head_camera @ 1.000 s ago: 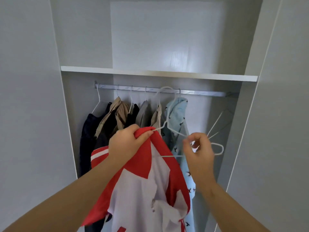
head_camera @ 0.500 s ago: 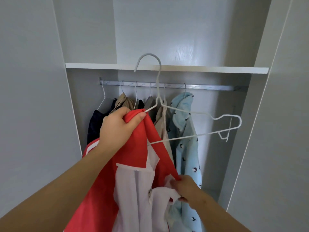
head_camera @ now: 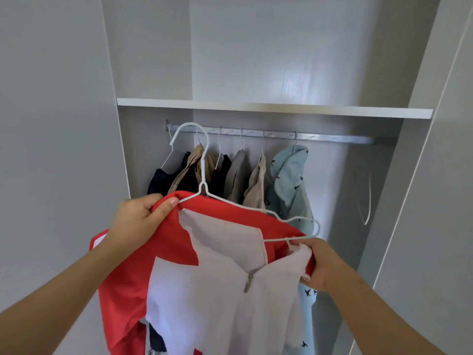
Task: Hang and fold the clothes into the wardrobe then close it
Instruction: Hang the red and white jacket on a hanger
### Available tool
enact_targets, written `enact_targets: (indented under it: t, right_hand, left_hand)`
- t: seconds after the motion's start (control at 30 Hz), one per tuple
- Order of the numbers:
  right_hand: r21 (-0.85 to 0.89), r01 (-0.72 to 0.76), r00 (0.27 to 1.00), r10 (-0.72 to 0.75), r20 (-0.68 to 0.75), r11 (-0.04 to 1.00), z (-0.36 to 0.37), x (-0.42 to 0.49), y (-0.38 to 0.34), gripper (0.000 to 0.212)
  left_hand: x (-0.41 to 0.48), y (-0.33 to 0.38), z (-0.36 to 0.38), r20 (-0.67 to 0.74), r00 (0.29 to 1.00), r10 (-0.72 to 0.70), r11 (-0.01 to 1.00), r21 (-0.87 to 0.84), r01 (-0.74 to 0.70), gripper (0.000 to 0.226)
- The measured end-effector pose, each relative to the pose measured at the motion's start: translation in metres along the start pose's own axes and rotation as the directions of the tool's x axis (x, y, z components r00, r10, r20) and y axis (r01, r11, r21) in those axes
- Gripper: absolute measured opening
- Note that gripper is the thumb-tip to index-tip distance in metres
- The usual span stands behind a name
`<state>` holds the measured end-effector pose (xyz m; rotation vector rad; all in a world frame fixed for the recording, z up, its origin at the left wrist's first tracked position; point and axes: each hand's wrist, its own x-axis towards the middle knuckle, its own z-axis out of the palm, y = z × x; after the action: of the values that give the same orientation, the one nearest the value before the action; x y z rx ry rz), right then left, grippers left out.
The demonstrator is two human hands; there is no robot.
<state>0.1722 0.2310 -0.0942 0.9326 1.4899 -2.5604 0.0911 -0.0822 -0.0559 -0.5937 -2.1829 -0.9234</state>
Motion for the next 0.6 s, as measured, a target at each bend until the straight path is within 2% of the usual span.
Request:
enact_targets:
  t: [0.1,0.2,0.27,0.33,0.43,0.5,0.57,0.6]
  right_hand:
    - [-0.057,0.014,0.998,-0.017,-0.060,0.998,-0.006,0.001,-0.006,0.006]
    - [-0.129,0.106,0.983,-0.123,-0.134,0.986,-0.007,0.005,-0.010,0.015]
    - [-0.226,0.211,0.930,-0.267,-0.254,0.951,-0.010,0.010,-0.012,0.024]
    - [-0.353,0.308,0.844,-0.426,-0.328,0.883,-0.013,0.011,-0.013,0.016]
    - [-0.527,0.455,0.705,-0.652,-0.279,0.718,-0.015,0.007,-0.018,0.004]
    - [-0.593,0.513,0.616,-0.747,-0.249,0.620,-0.008,0.000,-0.024,0.007]
    - [-0.600,0.538,0.596,-0.771,-0.226,0.592,0.003,-0.007,-0.024,0.007]
    - [-0.599,0.544,0.621,-0.762,-0.184,0.588,0.010,-0.012,-0.021,0.007]
  left_hand:
    - [-0.001,-0.001,-0.001,0.020,1.000,-0.007,0.998,0.065,0.006,0.067]
    - [0.002,0.006,0.003,0.036,0.999,-0.008,0.990,0.140,0.003,0.051]
    - [0.003,0.011,0.007,0.046,0.998,0.049,0.982,0.181,-0.057,0.049]
    - [0.003,0.014,0.009,0.062,0.994,0.089,0.971,0.217,-0.100,0.058]
    - [-0.001,0.019,0.015,0.069,0.972,0.225,0.916,0.326,-0.235,0.070]
    - [-0.007,0.028,0.025,0.089,0.947,0.309,0.843,0.436,-0.316,0.071]
    - [-0.012,0.034,0.037,0.051,0.964,0.260,0.860,0.443,-0.255,0.059]
    - [-0.013,0.036,0.042,0.019,0.983,0.182,0.894,0.413,-0.173,0.054]
